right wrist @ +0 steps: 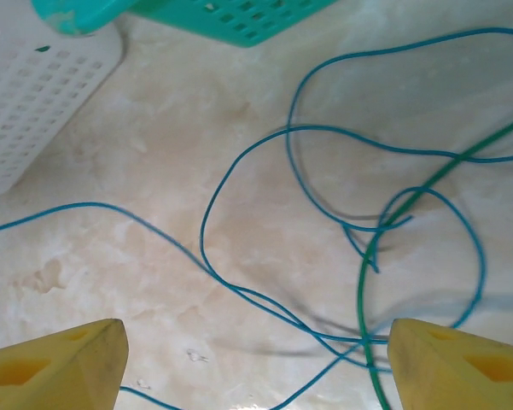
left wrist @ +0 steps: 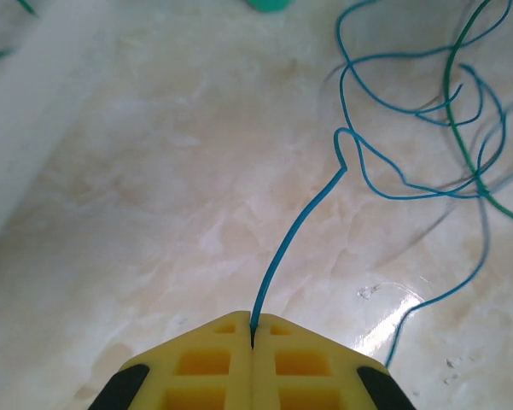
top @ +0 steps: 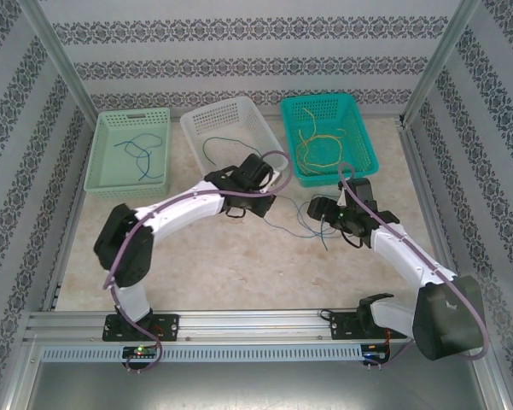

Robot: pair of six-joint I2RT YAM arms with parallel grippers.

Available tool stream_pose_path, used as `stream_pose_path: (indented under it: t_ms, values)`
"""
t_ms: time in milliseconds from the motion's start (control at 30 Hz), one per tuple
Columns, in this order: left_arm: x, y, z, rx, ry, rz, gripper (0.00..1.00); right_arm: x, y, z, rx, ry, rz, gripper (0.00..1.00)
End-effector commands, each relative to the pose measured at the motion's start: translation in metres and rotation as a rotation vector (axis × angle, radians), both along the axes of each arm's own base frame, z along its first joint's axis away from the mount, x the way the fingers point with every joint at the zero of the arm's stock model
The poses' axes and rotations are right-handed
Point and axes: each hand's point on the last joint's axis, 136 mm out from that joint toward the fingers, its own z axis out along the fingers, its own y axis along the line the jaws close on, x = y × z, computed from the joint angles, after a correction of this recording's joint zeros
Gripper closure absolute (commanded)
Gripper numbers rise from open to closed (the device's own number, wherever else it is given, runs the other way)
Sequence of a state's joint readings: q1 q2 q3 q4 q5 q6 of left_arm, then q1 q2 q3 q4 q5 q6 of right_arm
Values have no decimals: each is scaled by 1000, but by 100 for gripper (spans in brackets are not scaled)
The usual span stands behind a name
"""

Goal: Untangle the cables

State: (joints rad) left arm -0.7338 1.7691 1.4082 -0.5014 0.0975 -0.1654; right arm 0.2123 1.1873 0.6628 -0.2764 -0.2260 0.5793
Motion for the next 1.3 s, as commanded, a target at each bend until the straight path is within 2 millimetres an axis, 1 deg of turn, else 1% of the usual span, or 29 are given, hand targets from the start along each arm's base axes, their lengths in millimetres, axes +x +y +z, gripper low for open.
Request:
stream_pose_path:
  t_ms: [0,233,433,600,667,733,800,867,1067,1133,1233,1267]
  values:
    - [-3,12,20,4,-81,26,100,8,9,0,23,-15,3,20]
    - [-7,33,82,-75,-254,70,100,14,16,4,25,-28,19,21]
    - [-2,61,134,-78,-399,134,100,12,13,-3,10,-9,11,20]
    - [4,85,186,-120,-518,199,100,12,14,-5,12,-5,11,20]
    - [3,90,205,-160,-555,198,100,14,14,-5,11,-3,10,20]
    - [-2,88,219,-203,-574,175,100,16,14,-5,7,-7,10,20]
    - [-9,84,227,-240,-578,145,100,18,18,-3,2,-15,25,20]
    - [-13,82,228,-264,-563,131,100,20,25,1,-3,-34,59,20]
    - [-23,76,222,-326,-530,104,100,24,54,16,-31,-117,173,19]
    - [-26,77,222,-336,-527,104,100,24,61,13,-30,-113,192,19]
    - [-32,76,223,-356,-528,86,100,23,65,0,-29,-65,191,19]
    - [-33,78,222,-353,-527,91,100,23,71,0,0,-66,214,21]
